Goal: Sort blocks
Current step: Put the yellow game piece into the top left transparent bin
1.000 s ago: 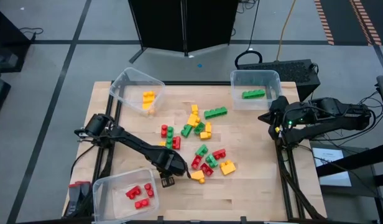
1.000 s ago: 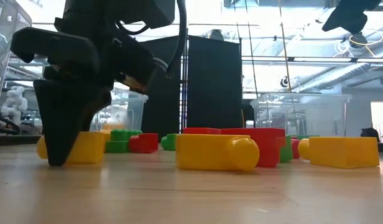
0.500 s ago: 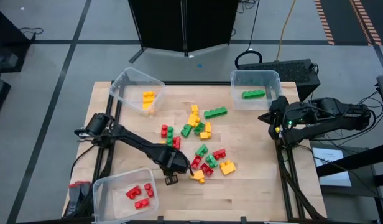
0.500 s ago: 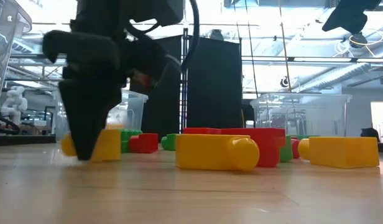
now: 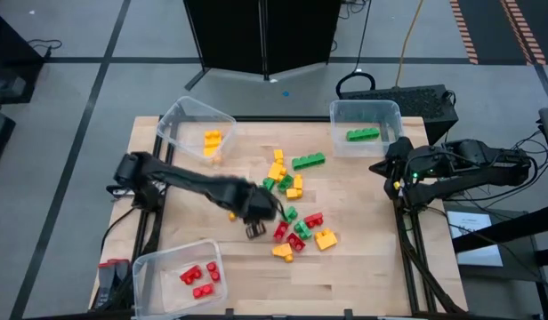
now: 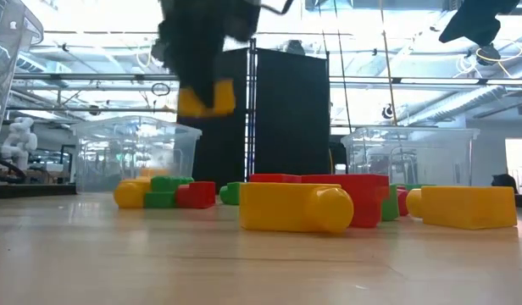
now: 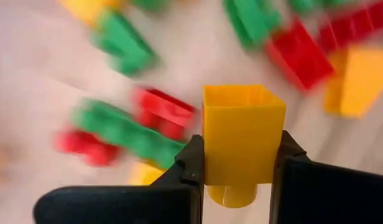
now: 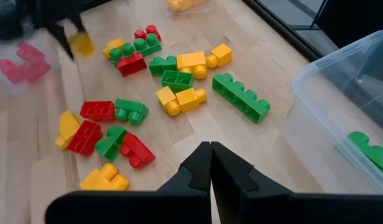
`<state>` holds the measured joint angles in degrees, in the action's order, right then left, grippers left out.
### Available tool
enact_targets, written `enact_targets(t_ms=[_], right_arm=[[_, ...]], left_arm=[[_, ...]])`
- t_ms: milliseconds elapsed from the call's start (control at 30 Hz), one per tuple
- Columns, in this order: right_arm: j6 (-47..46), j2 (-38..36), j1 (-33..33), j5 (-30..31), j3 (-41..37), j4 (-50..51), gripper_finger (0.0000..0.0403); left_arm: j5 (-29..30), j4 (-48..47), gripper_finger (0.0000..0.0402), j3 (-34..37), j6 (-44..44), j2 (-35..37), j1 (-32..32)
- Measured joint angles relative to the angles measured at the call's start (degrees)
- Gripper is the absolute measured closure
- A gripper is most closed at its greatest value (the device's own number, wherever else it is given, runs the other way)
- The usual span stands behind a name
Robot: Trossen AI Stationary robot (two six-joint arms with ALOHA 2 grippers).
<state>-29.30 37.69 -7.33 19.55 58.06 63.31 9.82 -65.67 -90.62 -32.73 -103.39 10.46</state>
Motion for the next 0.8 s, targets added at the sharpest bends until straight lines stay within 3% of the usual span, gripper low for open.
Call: enact_targets(t_ms=[267,433,667,800], right_arm=[[0.0,0.0,0.0,0.2,0.0,-0.1,0.0397],[-0.2,0.2,0.0,0.2,0.0,-0.4,0.0397],[-1.4,0.5,0.0,1.6,0.0,-1.4,0.0397],[-1.6,1.0,0.0,1.6,0.0,-1.5,0.0397]], left_arm=[[18.7,-11.0,0.0368,-4.0,-2.9,12.6,-12.2],[26.7,-14.9,0.0368,-4.0,-4.0,17.6,-22.7],[27.2,-14.8,0.0368,-3.4,2.0,17.8,-36.3],[22.7,-14.6,0.0368,-1.2,5.4,16.6,-41.5]])
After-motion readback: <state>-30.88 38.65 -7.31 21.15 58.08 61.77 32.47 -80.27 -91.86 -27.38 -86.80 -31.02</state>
